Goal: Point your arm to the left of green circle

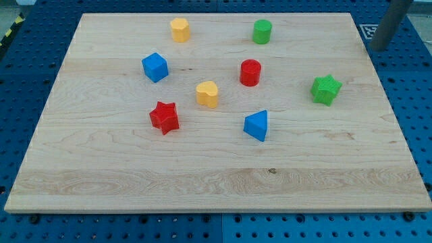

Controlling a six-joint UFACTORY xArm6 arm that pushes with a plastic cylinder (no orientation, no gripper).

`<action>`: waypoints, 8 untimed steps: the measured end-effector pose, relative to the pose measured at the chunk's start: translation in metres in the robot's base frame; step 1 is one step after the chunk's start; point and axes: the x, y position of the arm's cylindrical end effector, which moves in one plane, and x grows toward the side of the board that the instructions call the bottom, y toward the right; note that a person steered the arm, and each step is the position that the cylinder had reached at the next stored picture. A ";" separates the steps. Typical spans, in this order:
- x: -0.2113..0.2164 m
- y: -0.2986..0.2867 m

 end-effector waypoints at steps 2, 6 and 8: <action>0.017 -0.029; 0.010 -0.267; -0.027 -0.277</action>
